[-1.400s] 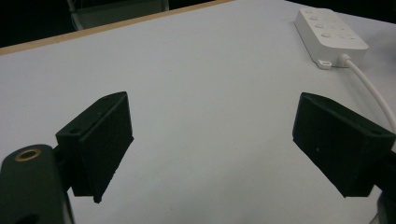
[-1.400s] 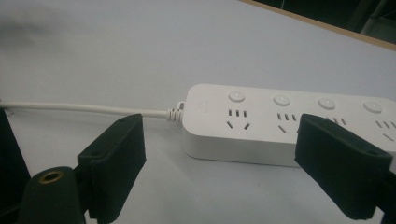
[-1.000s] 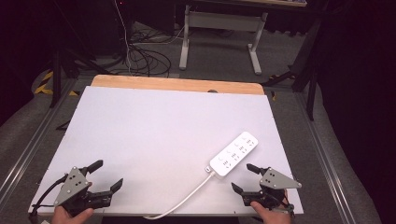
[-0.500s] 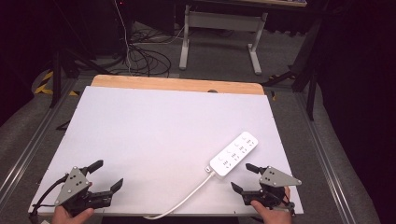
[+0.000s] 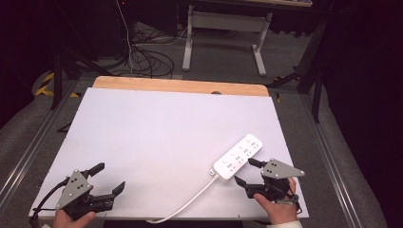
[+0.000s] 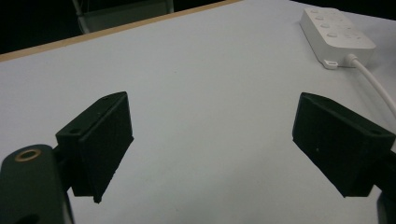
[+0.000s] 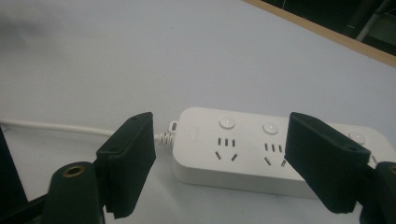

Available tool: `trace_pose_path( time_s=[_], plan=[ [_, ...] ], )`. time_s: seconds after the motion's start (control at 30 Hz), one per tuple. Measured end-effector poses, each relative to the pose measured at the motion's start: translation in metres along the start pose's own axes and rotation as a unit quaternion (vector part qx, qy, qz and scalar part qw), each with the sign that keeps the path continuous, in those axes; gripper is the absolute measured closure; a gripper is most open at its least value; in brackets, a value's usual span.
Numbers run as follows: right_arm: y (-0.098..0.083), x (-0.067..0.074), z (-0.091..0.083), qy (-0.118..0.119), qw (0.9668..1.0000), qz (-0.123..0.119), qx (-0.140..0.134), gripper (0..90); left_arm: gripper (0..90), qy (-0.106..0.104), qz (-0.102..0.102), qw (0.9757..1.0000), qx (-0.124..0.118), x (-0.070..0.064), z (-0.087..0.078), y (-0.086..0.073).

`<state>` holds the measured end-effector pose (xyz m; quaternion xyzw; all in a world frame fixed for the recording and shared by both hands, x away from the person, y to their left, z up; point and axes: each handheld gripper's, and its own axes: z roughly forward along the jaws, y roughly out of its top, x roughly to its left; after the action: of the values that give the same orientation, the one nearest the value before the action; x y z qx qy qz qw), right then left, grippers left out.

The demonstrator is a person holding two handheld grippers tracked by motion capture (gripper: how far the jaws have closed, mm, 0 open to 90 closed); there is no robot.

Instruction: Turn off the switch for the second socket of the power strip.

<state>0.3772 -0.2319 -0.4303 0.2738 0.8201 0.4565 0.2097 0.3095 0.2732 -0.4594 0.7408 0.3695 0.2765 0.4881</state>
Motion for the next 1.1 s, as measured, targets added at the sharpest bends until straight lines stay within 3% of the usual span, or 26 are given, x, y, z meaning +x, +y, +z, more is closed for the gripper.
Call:
trace_pose_path(
  time_s=[0.37,0.83,1.1],
  plan=[
    [0.028,-0.009,0.012,0.003,0.9999,-0.006,0.008,25.5,13.0,0.001,0.0,1.0,0.001,0.0,0.0,0.0],
    [0.043,-0.016,0.028,0.006,0.9996,-0.015,0.024,25.5,13.2,-0.001,-0.003,1.0,0.001,0.0,0.0,0.0],
    [0.044,-0.025,0.037,0.011,0.9994,0.002,0.034,28.7,13.3,-0.003,-0.003,1.0,0.004,0.0,0.0,0.0]
  ],
)
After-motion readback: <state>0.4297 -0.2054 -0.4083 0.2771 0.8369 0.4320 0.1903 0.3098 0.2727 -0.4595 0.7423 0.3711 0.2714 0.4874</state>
